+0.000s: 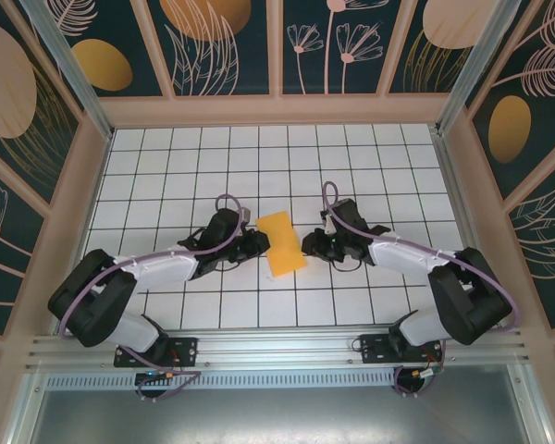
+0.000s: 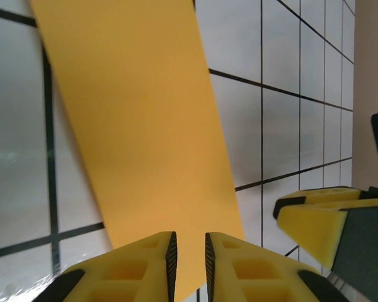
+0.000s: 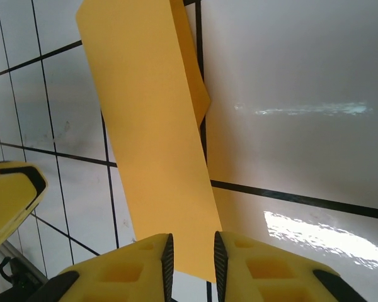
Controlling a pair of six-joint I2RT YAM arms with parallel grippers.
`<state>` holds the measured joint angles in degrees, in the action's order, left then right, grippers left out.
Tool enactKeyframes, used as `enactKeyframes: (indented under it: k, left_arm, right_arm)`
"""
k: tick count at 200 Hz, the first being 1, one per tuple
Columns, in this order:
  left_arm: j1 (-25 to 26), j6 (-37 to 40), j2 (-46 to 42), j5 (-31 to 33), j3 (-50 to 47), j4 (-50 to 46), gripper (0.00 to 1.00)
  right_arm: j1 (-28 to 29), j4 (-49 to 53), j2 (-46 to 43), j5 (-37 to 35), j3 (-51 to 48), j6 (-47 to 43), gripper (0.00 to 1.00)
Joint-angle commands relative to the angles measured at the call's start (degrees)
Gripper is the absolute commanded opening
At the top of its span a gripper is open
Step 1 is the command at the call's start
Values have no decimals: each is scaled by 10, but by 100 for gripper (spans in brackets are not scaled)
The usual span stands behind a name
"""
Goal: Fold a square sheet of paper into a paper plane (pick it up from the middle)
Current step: Third fold the triangle at the center of the table.
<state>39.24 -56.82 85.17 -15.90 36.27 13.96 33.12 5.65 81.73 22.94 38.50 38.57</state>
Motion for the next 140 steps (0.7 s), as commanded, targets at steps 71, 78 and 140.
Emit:
enactKeyframes:
  k: [71, 78, 140]
  left_arm:
    - [2, 34, 83, 72, 95, -108, 28]
    - [2, 32, 83, 76, 93, -108, 29]
    - [2, 29, 104, 101, 90, -106, 32]
  right_arm:
    - [-42, -33, 126, 111, 76, -99, 44]
    - [-42, -29, 137, 123, 86, -109, 44]
    - [-46, 6, 202, 141, 152, -149, 37]
